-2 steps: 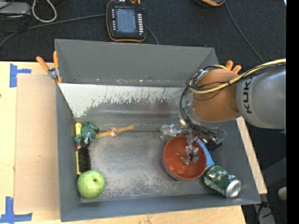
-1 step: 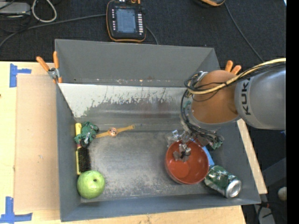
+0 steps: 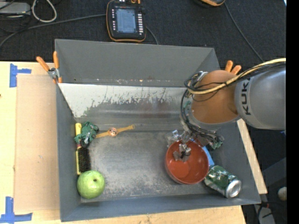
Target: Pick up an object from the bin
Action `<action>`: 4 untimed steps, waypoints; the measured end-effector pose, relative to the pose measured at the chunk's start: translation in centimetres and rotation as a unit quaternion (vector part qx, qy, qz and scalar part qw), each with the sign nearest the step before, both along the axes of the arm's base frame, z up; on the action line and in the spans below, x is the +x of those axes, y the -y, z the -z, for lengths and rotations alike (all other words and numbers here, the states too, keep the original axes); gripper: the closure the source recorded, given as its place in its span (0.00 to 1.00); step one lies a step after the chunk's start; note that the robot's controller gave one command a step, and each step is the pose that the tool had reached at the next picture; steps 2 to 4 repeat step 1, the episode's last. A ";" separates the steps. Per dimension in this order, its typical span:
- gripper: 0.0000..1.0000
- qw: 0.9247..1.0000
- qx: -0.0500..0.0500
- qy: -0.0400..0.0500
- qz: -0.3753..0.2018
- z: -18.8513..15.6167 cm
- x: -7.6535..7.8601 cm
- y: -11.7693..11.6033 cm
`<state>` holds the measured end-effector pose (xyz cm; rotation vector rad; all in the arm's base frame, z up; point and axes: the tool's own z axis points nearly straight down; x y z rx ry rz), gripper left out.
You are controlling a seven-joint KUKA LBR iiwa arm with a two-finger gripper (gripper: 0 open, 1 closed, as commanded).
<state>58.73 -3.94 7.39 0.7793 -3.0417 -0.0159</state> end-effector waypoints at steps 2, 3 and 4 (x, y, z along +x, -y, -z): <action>1.00 1.000 0.000 -0.003 0.000 -2.8 -0.2 -0.1; 1.00 1.000 0.000 -0.003 0.000 -2.8 -0.2 -0.1; 1.00 1.000 0.000 -0.003 0.000 -2.8 -0.2 -0.1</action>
Offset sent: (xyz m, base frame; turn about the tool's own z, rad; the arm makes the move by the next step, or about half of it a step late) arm -0.0030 0.0007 0.0761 -0.0004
